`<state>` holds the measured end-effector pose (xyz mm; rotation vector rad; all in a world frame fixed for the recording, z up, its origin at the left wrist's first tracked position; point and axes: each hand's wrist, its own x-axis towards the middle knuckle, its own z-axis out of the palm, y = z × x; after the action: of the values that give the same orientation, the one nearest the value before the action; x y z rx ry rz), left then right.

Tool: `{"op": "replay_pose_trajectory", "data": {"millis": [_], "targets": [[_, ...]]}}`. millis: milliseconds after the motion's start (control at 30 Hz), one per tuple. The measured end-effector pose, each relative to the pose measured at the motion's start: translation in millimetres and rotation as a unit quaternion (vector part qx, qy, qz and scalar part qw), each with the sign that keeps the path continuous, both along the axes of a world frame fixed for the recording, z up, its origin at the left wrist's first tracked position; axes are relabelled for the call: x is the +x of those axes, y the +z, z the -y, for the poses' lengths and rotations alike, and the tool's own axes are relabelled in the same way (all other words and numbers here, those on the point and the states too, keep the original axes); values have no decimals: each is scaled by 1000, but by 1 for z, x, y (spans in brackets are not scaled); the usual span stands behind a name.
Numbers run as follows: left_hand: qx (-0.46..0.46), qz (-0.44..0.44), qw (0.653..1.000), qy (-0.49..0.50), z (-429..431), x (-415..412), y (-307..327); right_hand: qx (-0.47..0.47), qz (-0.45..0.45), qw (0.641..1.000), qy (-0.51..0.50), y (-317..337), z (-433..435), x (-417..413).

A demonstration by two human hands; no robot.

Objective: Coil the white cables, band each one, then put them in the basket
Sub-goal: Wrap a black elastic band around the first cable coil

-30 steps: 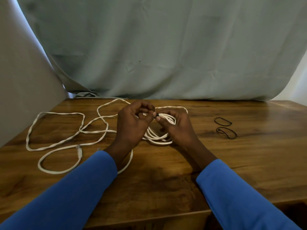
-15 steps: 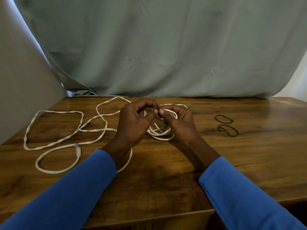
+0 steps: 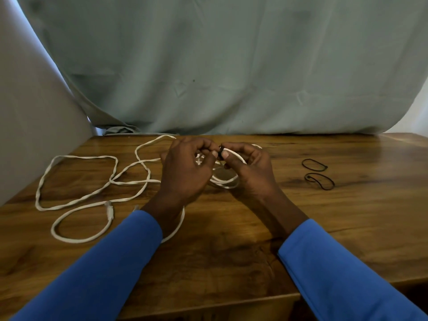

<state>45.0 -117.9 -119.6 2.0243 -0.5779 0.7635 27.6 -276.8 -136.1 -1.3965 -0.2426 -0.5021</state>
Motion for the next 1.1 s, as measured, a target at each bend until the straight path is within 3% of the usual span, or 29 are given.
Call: {"op": "replay_pose_trajectory", "data": {"millis": [100, 233, 333, 733, 933, 1100], "targets": [[-8, -4, 999, -38, 1, -2, 0, 3, -4, 1000, -2, 1, 0, -1], [-98, -57, 987, -116, 4, -3, 0, 91, -38, 994, 40, 4, -1, -2], [-138, -74, 981, -110, 4, -2, 2, 96, -46, 993, 53, 6, -1, -3], [-24, 6, 996, -84, 0, -2, -1, 71, -52, 996, 30, -3, -3, 3], [-176, -122, 953, -216, 6, -5, 4, -11, -20, 999, -34, -5, -3, 5], [-253, -142, 943, -165, -3, -1, 16, -150, 12, 987, -55, -1, -2, 1]]}}
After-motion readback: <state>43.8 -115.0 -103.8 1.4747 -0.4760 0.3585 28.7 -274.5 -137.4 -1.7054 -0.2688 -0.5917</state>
